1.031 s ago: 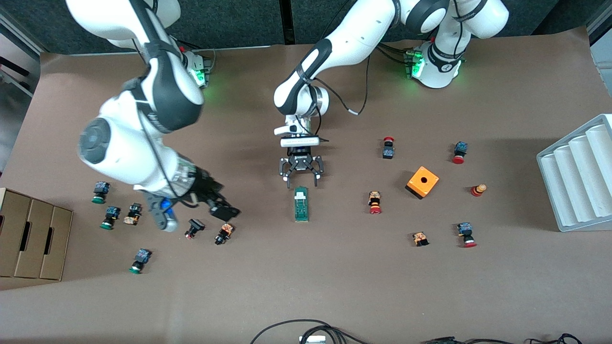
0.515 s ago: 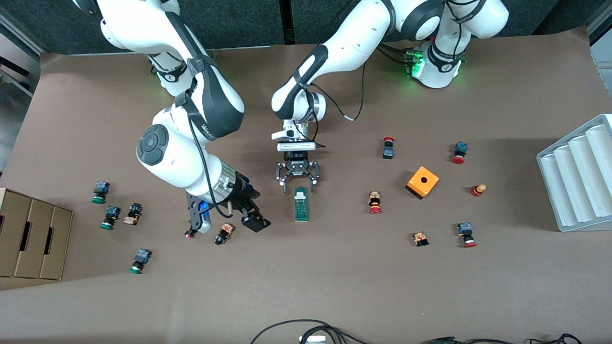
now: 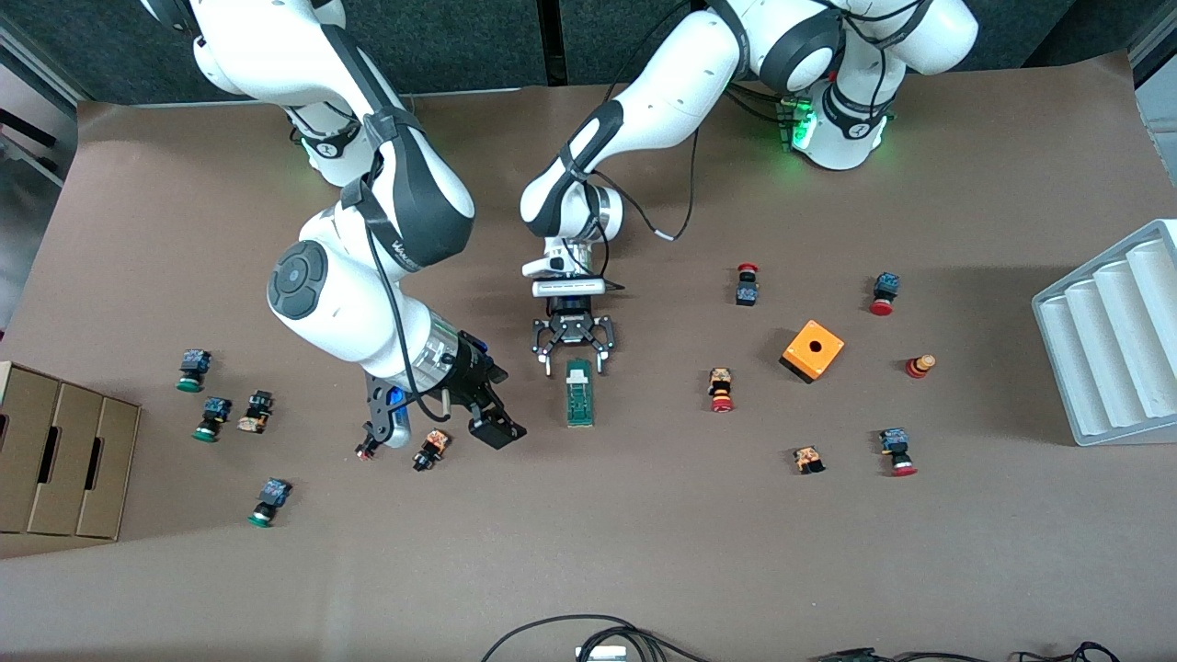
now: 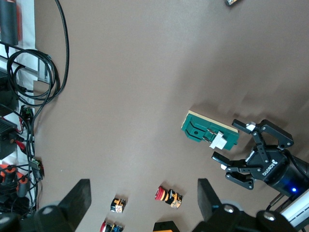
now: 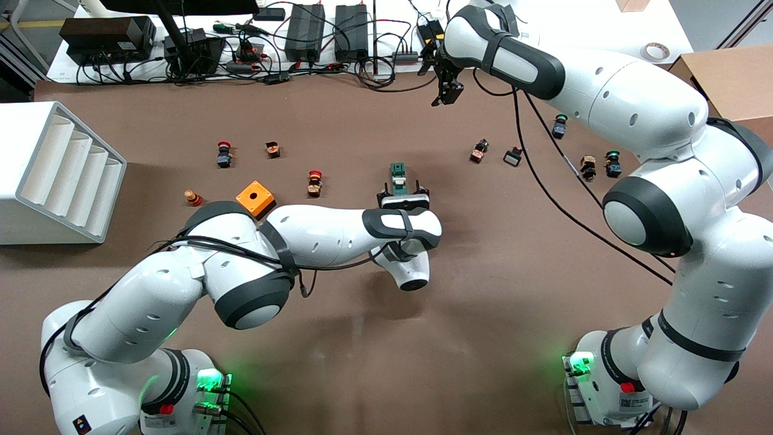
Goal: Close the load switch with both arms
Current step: 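Hold the left gripper above the switch while the right gripper reaches its base, then grip the green switch base with the right gripper to steady it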
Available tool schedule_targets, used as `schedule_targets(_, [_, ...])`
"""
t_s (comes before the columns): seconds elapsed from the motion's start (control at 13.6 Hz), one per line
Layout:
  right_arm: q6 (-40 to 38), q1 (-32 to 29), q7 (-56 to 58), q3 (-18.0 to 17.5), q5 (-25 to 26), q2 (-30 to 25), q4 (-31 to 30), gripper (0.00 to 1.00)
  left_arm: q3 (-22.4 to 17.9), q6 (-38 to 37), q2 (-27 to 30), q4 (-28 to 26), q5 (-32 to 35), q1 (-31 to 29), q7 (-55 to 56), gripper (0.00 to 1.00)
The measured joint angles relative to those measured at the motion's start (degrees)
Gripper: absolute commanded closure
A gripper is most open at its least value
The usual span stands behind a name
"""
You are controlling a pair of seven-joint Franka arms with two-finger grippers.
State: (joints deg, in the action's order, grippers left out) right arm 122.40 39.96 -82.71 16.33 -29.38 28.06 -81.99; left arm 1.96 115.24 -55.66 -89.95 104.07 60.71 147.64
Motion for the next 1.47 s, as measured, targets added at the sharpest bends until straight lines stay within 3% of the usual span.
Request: schedule_targets(1.47, [2.7,2.6,-2.5,0.0,0.0,3.3,0.0,0.02,-0.2,-2.7,-1.8,-0.6,-0.8,2.6,0.2,0.01])
